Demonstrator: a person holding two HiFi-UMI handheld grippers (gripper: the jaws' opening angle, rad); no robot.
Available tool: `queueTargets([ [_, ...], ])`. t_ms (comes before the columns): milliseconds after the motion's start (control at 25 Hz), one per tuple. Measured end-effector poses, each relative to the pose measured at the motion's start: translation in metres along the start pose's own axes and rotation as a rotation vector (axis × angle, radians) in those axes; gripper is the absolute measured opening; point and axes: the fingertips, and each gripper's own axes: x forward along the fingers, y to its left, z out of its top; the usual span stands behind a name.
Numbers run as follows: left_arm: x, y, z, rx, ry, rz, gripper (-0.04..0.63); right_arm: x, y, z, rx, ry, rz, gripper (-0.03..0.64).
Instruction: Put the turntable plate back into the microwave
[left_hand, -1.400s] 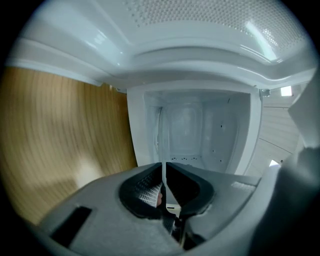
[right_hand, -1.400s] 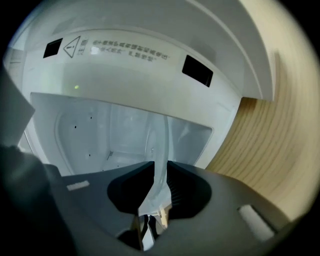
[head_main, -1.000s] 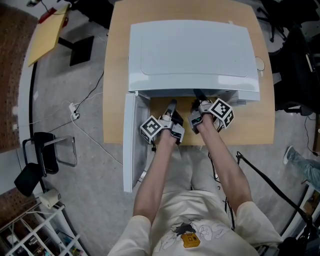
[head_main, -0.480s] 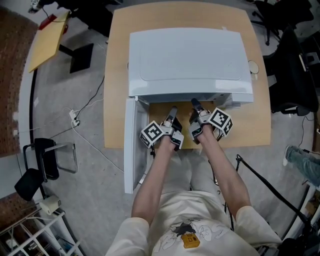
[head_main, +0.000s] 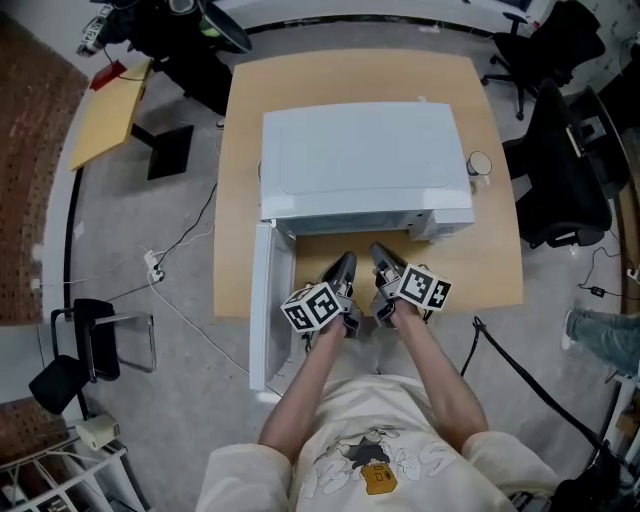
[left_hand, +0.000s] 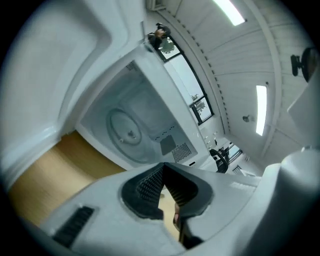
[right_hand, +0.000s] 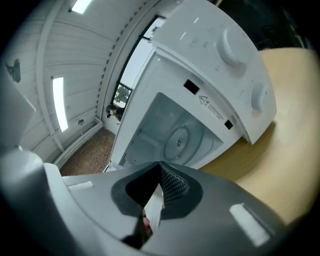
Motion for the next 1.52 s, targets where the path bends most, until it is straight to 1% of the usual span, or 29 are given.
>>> queueTargets([
  [120,-0.014,-0.017,-0.003,0.147,0.0,0.057,-0.002,-0.014,0.013,-0.008,-0.149,0.038,-0.011,0.006],
  [200,-0.021,-0.02,-0.011,0.212,0.029,0.096,-0.002,-0.025,0.023,-0.011,-0.222,0.041,-0.009,0.006],
  [280,-0.028,-0.019,-0.016,0.24,0.047,0.126,-0.002,-0.036,0.028,-0.019,-0.26,0.047,-0.008,0.006],
  [360,-0.037,-0.019,-0.02,0.265,0.054,0.144,-0.002,-0.044,0.026,-0.029,-0.293,0.068,-0.027,0.008],
  [440,-0.044,-0.021,-0.024,0.31,0.071,0.152,-0.002,-0.051,0.022,-0.037,-0.336,0.086,-0.056,0.008],
  [600,-0.059,-0.023,-0.039,0.394,0.128,0.157,0.0,-0.055,0.017,-0.051,-0.477,0.143,-0.122,0.006],
  [680,-0.065,-0.02,-0.043,0.424,0.149,0.163,0.0,-0.056,0.018,-0.058,-0.506,0.164,-0.133,0.005],
  [760,-0.067,-0.016,-0.044,0.44,0.156,0.17,0.0,-0.056,0.019,-0.063,-0.525,0.176,-0.133,0.005],
  [840,-0.07,-0.013,-0.044,0.44,0.155,0.178,0.0,-0.056,0.019,-0.068,-0.539,0.191,-0.137,0.005],
  [1000,-0.069,-0.013,-0.04,0.437,0.154,0.172,0.0,-0.054,0.015,-0.075,-0.506,0.201,-0.144,0.006],
  [1520,-0.072,-0.007,-0.037,0.415,0.169,0.141,0.001,-0.053,0.014,-0.086,-0.511,0.183,-0.165,0.005],
])
